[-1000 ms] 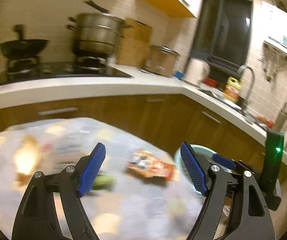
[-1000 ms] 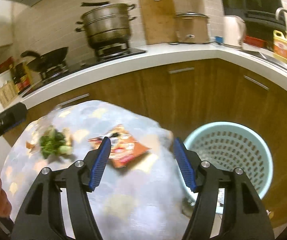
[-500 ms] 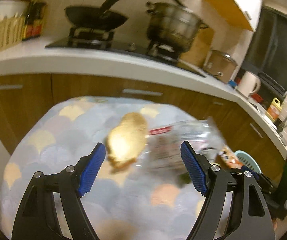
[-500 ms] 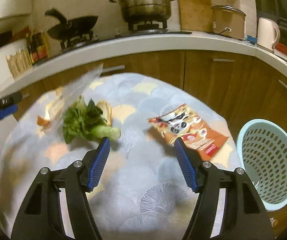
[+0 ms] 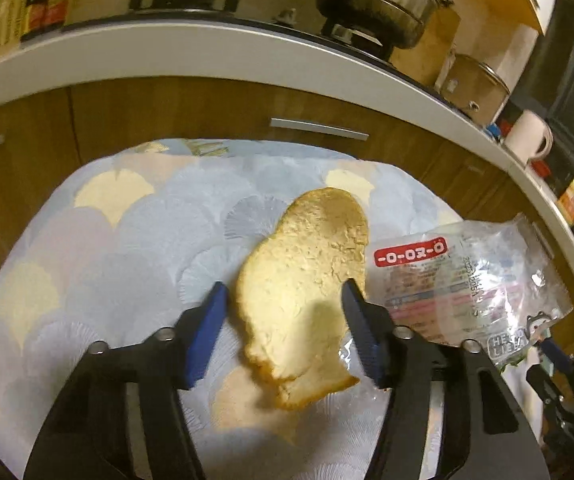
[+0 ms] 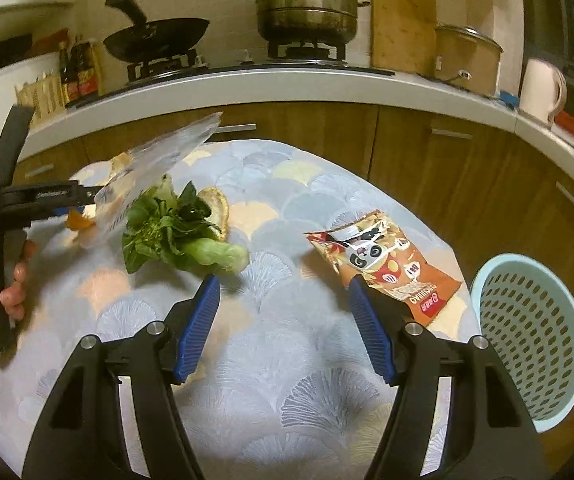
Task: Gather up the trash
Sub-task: 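Grasp the bread crust on the table with the left tool, then grasp the clear plastic bag with the right tool while the left tool holds the bread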
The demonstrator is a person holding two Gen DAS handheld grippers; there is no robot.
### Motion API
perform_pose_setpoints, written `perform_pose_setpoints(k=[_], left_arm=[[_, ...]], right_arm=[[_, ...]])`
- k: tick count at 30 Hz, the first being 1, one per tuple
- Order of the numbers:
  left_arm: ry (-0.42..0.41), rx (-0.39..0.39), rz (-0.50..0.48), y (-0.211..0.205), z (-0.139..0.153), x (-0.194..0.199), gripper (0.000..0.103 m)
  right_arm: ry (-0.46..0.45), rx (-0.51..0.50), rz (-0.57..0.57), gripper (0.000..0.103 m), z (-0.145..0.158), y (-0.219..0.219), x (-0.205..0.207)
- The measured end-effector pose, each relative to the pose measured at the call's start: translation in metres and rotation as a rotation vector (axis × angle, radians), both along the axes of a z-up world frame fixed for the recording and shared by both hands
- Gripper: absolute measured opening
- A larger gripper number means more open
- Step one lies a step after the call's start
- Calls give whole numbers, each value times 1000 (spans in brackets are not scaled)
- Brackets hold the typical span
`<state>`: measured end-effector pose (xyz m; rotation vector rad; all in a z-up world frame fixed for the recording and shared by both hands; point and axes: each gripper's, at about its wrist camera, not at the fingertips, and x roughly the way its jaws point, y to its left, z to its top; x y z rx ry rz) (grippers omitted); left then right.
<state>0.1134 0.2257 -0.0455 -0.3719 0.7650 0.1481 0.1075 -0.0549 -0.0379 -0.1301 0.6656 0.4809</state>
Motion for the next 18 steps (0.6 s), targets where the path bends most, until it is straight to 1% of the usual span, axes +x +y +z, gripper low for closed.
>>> perform_pose_setpoints(k=[1, 2, 3, 4, 5, 8, 10, 13, 15, 17, 18], left_arm=[[4, 1, -9, -2, 0, 1, 42], [7, 9, -10, -3, -1, 1, 30], [14, 14, -12, -4, -2, 2, 25], [13, 11, -14, -5, -2, 1, 16], [8, 2, -17, -5, -2, -1, 11], [-18, -12, -11, -4, -1, -7, 5], [-47, -44, 5, -2, 2, -16, 4], [-93, -57, 36, -1, 9, -33, 3], [-120, -50, 60, 0, 13, -46, 3], [-158, -50, 84, 3, 16, -59, 3], [-175, -53, 96, 5, 17, -65, 3]], right_arm=[[-2, -4, 1, 63, 0, 1, 0], [-3, -7, -1, 63, -1, 1, 0], [-1, -6, -2, 63, -1, 1, 1], [0, -5, -1, 63, -1, 1, 1], [3, -3, -2, 63, -1, 0, 1], [12, 1, -3, 63, -1, 0, 3], [19, 7, 10, 63, -1, 0, 3], [29, 13, 22, 63, 1, 0, 4], [32, 24, 36, 63, 4, 2, 3], [34, 41, 58, 63, 13, 8, 3], [31, 48, 70, 67, 19, 12, 3]])
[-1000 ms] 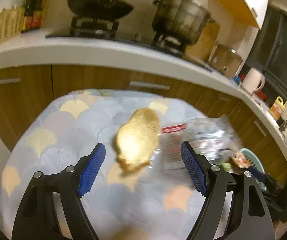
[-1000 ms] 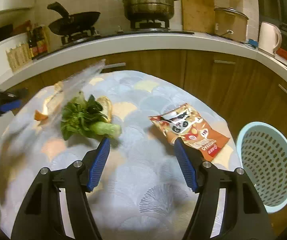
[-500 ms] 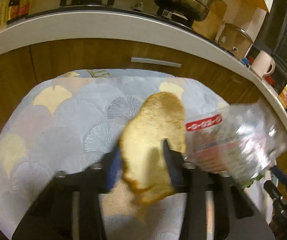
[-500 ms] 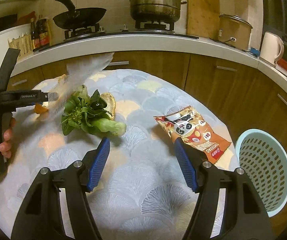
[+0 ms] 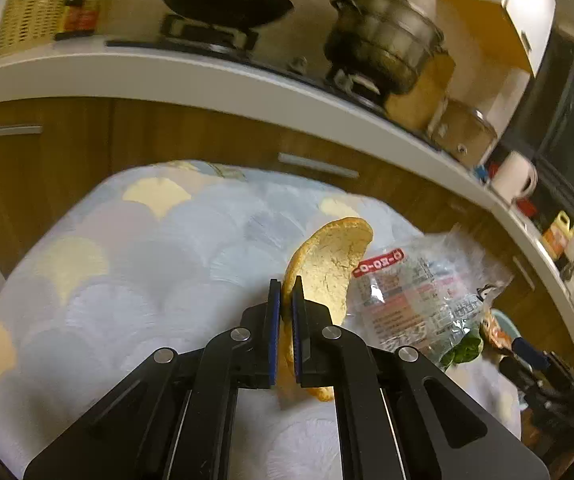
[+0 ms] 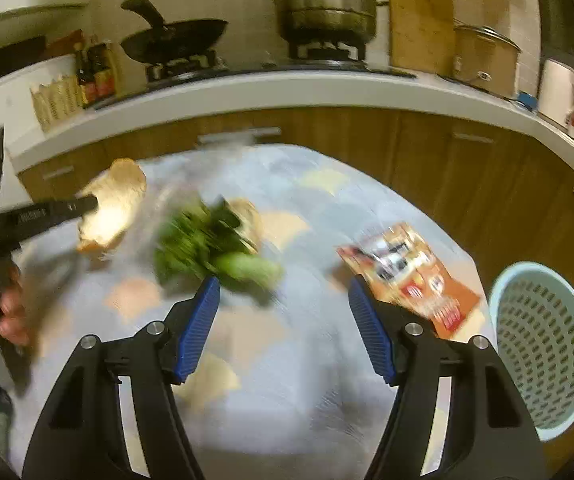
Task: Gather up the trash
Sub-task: 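Grasp the clear plastic bag with the right tool while the left tool holds the bread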
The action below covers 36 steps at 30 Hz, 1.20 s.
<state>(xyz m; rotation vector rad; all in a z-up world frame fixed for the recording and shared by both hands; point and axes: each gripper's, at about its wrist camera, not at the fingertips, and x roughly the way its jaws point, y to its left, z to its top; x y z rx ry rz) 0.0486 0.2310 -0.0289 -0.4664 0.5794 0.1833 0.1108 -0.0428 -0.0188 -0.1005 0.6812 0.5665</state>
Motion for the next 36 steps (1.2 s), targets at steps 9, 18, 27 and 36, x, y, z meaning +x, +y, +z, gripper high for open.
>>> perform_pose_setpoints(k=[9, 18, 27, 36], left_arm=[[-80, -51, 64, 18, 0, -19, 3], [-88, -46, 49, 17, 0, -19, 3], [-106, -97, 46, 24, -2, -20, 3], [-154, -143, 25, 27, 2, -25, 3]], right_arm=[[63, 125, 40, 90, 31, 41, 30], [103, 123, 38, 90, 23, 84, 50], [109, 86, 62, 53, 14, 105, 60], [49, 110, 121, 7, 33, 99, 37]])
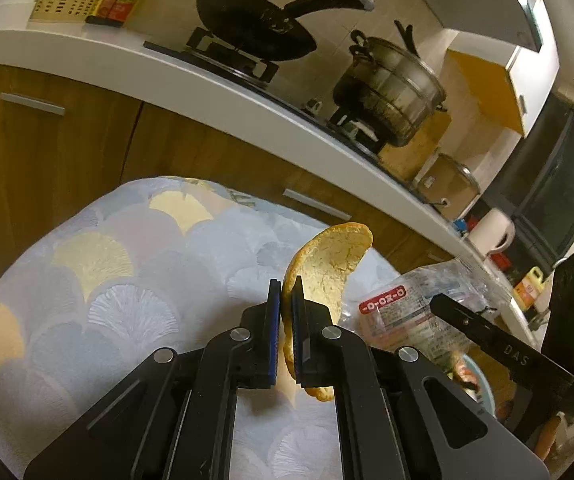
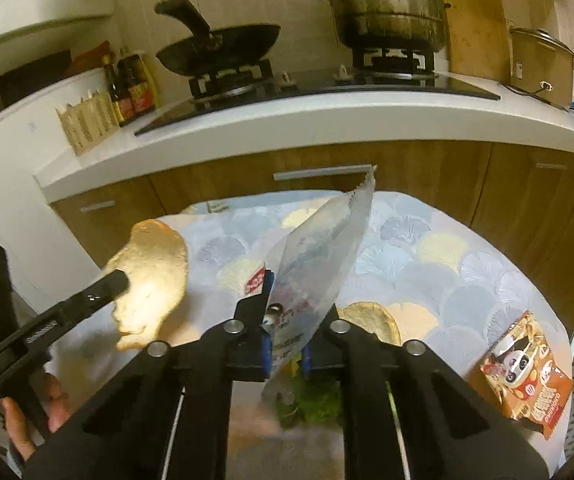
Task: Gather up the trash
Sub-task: 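Grasp the clear plastic bag with the right tool while the left tool holds the bread, then carry bread and plastic bag over the blue basket and open both tools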
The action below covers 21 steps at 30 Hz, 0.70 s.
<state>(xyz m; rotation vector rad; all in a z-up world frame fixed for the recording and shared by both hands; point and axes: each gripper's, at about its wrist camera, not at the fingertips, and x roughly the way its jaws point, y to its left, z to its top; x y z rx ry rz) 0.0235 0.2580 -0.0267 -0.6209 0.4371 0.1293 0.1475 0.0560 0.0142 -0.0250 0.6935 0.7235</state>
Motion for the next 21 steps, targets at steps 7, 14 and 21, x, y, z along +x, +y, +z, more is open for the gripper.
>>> perform_pose_setpoints(k=[7, 14, 21], left_arm=[[-53, 36, -69, -28, 27, -2, 3], [-93, 81, -149, -74, 62, 5, 3], [-112, 113, -238, -134, 85, 33, 3]], right_arm=[[-71, 56, 0, 6, 40, -36, -21], [-128, 134, -60, 6, 71, -92, -29], [-156, 173, -137, 5, 86, -154, -29]])
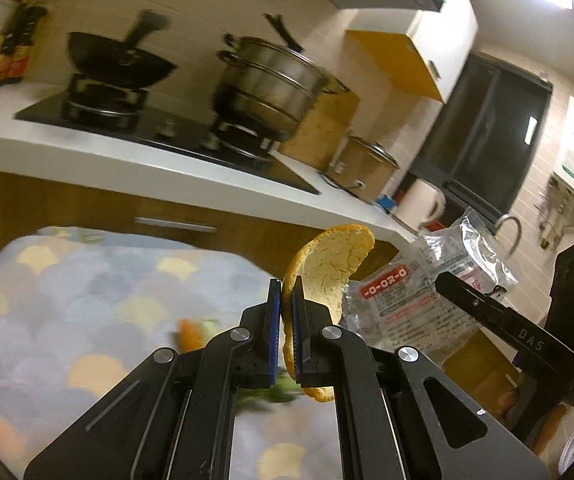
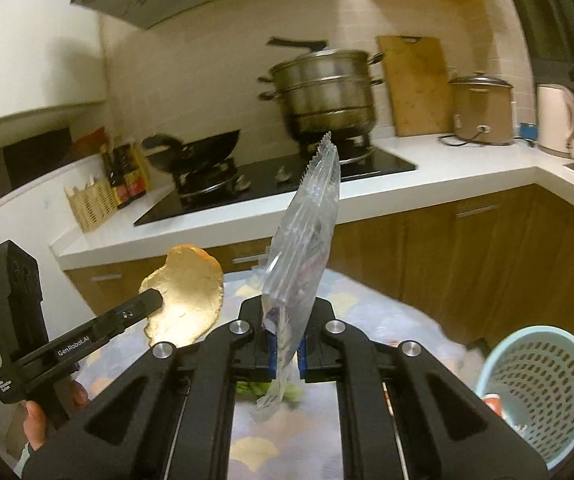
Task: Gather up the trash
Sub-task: 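Carry bread and plastic bag over the blue basket and open both tools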
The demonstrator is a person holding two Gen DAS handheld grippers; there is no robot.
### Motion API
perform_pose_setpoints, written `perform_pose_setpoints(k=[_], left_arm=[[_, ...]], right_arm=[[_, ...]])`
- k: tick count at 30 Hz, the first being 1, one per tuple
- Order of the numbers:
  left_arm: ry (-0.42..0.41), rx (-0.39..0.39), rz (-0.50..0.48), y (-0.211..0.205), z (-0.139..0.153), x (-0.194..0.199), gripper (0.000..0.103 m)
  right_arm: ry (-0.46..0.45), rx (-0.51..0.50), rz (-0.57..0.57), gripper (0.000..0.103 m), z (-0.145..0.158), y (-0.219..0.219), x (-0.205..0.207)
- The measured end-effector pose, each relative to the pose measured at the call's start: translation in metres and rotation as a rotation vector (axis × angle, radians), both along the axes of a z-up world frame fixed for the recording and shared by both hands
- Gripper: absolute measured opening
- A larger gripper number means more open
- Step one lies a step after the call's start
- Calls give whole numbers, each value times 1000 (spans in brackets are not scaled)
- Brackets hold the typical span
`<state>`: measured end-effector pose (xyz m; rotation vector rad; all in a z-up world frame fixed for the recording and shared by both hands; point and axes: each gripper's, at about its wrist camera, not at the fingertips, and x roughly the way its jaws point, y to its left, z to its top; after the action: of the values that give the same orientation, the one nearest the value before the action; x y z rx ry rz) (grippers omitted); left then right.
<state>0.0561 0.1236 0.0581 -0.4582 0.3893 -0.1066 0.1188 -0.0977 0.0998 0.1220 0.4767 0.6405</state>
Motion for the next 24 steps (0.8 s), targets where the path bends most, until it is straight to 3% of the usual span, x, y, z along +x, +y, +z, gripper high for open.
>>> perform_pose_setpoints(k=[9, 24], left_arm=[[32, 19, -145, -86, -2, 47, 4], [133, 89, -332, -215, -38, 118, 4]], right_arm=[[4, 33, -130, 5, -8, -80, 10], [87, 11, -391, 5, -63, -206, 36]])
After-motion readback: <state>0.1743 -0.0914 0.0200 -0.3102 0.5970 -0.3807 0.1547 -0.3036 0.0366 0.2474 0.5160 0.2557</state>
